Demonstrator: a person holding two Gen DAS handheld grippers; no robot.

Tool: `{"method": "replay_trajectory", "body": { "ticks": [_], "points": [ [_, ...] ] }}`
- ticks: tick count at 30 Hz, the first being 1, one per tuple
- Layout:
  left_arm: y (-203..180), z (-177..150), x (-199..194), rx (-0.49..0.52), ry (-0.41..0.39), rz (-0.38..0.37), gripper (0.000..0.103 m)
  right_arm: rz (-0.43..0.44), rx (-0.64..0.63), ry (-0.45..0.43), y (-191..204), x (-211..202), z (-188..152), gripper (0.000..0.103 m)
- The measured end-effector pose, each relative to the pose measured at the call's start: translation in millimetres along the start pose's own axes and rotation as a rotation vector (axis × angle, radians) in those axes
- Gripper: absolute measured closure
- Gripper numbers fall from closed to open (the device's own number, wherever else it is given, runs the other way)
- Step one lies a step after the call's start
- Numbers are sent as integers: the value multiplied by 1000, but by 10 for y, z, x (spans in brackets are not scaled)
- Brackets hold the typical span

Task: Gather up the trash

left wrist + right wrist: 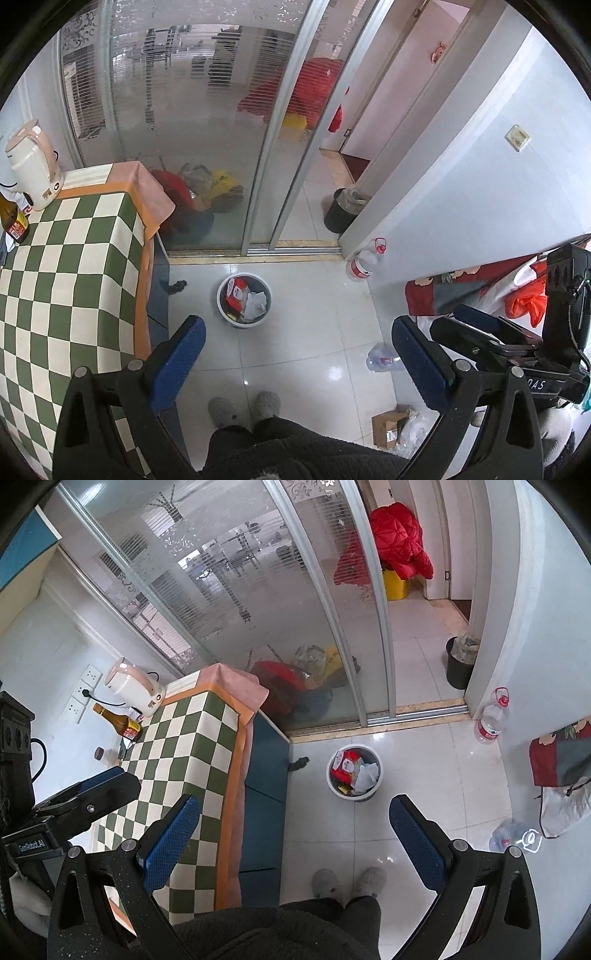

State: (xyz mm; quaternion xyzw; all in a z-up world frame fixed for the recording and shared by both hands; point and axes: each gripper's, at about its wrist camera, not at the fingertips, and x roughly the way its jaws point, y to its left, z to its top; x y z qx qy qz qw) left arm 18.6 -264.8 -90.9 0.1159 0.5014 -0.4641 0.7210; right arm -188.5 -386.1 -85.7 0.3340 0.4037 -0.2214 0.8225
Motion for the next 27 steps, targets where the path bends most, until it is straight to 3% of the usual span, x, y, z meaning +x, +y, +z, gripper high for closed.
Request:
{"method": "replay_trajectory", "body": {
  "ticks": [27],
  "points": [
    [68, -119, -50, -32, 18, 10, 0, 25, 4, 31, 25, 78, -69, 0]
  ]
}}
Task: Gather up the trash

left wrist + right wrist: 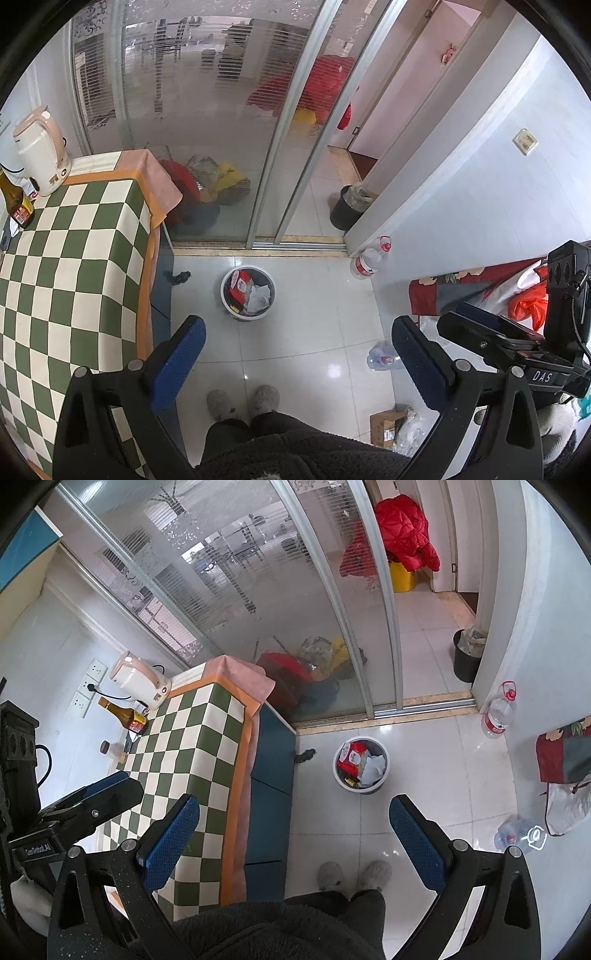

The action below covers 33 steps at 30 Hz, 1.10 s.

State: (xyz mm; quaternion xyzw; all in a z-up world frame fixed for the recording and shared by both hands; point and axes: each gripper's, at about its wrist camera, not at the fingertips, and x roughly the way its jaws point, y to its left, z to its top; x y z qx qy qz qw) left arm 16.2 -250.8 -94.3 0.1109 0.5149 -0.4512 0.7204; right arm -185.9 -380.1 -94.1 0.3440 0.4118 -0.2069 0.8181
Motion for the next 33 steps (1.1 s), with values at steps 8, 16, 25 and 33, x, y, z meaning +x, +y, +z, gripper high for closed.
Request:
{"method": "replay_trajectory", "body": {
  "ticks": [8, 16, 25, 33],
  "points": [
    [8, -18, 24, -17, 13, 0, 0, 0, 5, 11, 2, 38, -3, 0],
    [-12, -18, 49, -25, 21, -8, 0, -6, 11, 14, -8, 49, -35, 0],
    [-31, -28, 72, -27, 22, -4, 0, -11, 17, 15, -25, 41, -42, 0],
    [-52, -38, 87, -31, 30, -7, 0, -22, 27, 15, -102, -5, -68, 0]
  ]
}}
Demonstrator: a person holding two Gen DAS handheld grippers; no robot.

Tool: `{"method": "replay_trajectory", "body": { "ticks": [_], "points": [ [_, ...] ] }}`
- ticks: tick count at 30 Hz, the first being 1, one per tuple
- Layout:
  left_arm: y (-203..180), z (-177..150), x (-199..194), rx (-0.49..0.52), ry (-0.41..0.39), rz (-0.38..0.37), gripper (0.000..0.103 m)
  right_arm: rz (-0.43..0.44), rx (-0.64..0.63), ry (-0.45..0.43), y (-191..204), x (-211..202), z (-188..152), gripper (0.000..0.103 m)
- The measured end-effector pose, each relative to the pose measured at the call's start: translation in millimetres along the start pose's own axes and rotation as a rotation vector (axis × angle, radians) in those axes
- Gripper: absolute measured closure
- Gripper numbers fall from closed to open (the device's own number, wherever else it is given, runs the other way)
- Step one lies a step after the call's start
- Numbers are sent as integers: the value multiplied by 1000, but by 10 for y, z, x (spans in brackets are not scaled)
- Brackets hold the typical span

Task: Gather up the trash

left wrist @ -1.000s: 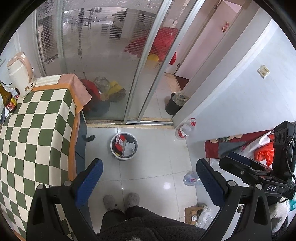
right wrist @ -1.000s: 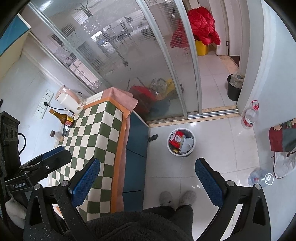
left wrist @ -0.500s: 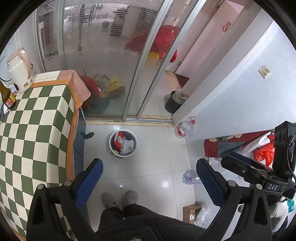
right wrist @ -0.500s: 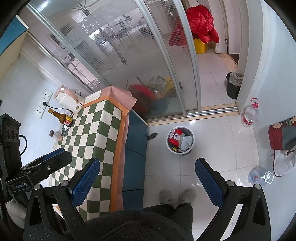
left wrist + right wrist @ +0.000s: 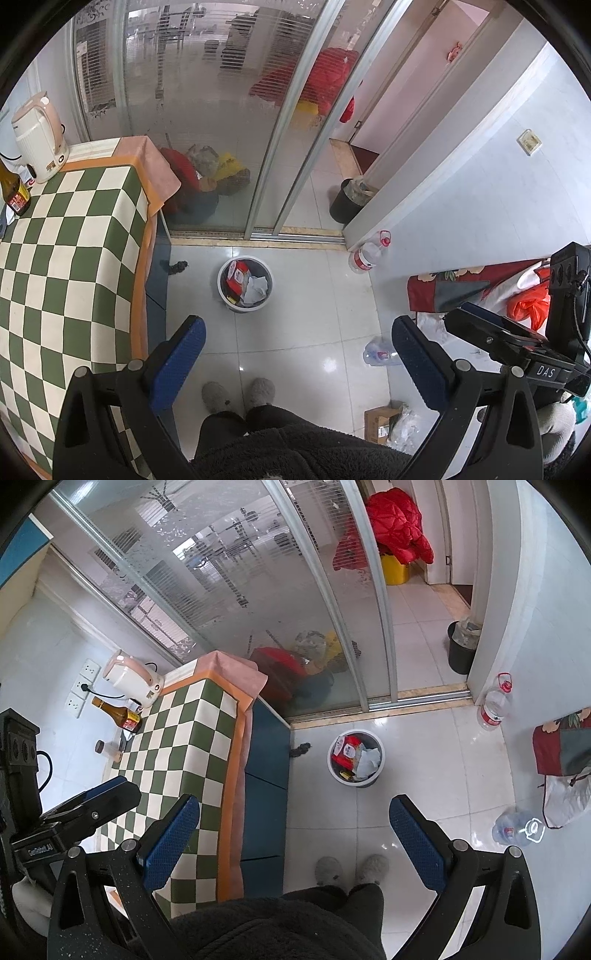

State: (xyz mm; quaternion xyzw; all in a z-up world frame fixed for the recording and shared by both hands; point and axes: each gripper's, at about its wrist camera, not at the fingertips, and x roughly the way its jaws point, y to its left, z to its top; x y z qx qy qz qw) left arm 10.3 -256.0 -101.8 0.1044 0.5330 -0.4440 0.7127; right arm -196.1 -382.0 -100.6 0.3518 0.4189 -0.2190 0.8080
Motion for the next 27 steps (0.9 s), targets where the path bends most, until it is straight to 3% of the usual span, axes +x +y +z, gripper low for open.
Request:
{"method": "replay_trajectory", "body": {
  "ticks": [27],
  "points": [
    [-54, -16, -30, 15, -16, -12, 0, -7, 1, -2, 18, -46, 9, 0]
  ]
}}
